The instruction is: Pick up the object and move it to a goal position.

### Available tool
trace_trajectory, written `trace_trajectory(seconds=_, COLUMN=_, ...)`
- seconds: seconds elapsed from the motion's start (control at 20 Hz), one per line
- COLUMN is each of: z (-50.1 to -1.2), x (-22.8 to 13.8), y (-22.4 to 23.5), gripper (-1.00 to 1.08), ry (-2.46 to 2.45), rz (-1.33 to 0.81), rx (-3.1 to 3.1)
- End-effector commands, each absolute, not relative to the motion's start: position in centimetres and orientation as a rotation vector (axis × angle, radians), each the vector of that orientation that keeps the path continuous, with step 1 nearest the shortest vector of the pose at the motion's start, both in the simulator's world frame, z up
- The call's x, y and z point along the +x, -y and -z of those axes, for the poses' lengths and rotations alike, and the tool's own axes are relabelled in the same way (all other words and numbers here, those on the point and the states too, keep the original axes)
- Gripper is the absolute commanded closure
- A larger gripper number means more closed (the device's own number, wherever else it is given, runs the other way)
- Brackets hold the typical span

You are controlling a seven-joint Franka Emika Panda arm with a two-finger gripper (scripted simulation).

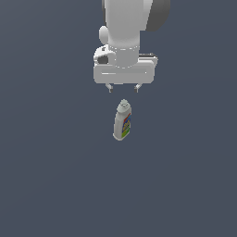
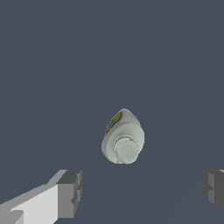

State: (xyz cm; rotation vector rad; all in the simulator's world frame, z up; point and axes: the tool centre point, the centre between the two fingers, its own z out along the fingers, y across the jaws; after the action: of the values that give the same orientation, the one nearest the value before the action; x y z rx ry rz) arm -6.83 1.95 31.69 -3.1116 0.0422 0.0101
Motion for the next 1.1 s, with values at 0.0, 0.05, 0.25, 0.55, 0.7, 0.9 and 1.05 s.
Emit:
trace_trajectory(seconds=0.0, z=-31.7, x=-6.8, y=-2.0, gripper=-0.92, ry=-0.042, rz=-0.010, rx=-3.112)
trace_trajectory(seconds=0.05, z=-31.7, x=-6.8, y=-1.9, gripper=-0.92, ry=-0.044, rz=-0.009, rx=-3.112)
trace_trajectory(seconds=0.25, z=-32.3, x=-6.2, y=-0.8, gripper=-0.92, ry=-0.086, rz=0.014, rx=-3.112)
trace_trajectory(seconds=0.55, z=-33.1, x=-5.6, y=0.7, gripper=-0.92, ry=-0.128, rz=0.044, rx=-3.112)
trace_trajectory(seconds=0.7, z=-33.0, x=-5.6, y=0.6, gripper=-0.92, ry=-0.131, rz=0.041, rx=-3.111)
trace_trajectory(seconds=0.9, z=-32.8, x=-5.7, y=0.5, gripper=-0.92, ry=-0.166, rz=0.039, rx=-3.110)
trace_trajectory(seconds=1.05, z=-32.7, x=-5.7, y=0.4, gripper=-0.92, ry=-0.211, rz=0.037, rx=-3.108)
